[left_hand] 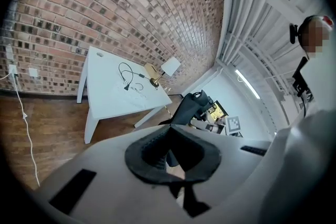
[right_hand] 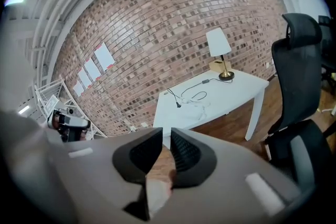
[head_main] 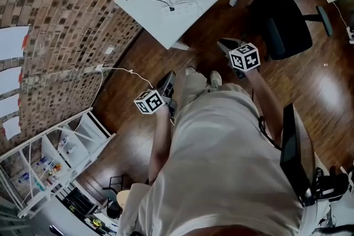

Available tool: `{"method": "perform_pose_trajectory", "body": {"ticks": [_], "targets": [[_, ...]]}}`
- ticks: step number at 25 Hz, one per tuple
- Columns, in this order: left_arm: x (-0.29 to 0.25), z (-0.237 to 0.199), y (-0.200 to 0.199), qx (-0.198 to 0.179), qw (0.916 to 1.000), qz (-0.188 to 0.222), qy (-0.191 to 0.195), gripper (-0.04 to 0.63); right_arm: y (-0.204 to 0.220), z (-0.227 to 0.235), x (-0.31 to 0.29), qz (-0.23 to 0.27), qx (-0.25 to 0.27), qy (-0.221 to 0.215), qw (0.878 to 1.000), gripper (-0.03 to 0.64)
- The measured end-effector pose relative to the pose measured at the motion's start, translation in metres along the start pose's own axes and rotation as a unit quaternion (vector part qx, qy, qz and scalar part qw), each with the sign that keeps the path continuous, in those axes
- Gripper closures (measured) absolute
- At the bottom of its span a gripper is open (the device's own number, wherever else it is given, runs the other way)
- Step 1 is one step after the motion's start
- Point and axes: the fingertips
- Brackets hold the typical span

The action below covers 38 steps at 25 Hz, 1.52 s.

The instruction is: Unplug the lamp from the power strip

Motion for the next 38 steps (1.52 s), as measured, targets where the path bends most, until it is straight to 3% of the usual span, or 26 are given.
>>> {"method": "perform_pose_trajectory", "body": {"ticks": [9,19,27,32,38], "targets": [[-0.007,-0.029,-0.005,0.022,0.9996,-0.016,0.007,0.591,-0.005,-0.011,-0.039,-0.02,0.01,0.004,1.0,0.578],[-0.026,-0.074,-0.071,0.009,0.9987,-0.045,0.022,0.591,-0.05,-0.024,-0.094,-0.029,0.017,0.017,0.999,0.578],[-0.049,-0.121,-0.128,-0.055,0.9957,-0.071,-0.022,0.591,-0.103,-0.033,-0.137,-0.018,0.014,0.023,0.999,0.578],[-0.061,-0.143,-0.159,-0.081,0.9941,-0.069,-0.024,0.591,-0.132,-0.035,-0.157,-0.007,0.023,0.034,0.999,0.577],[-0.071,-0.168,-0.171,-0.109,0.9882,-0.105,-0.023,0.591,-0.146,-0.036,-0.176,0.001,0.015,0.048,0.999,0.577]]}}
Point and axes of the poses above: the fingertips, and each gripper's own axes: x backward along the fingers, z to its right, y out of its underside, and after that the axes turned 1 degree about z, right-handed
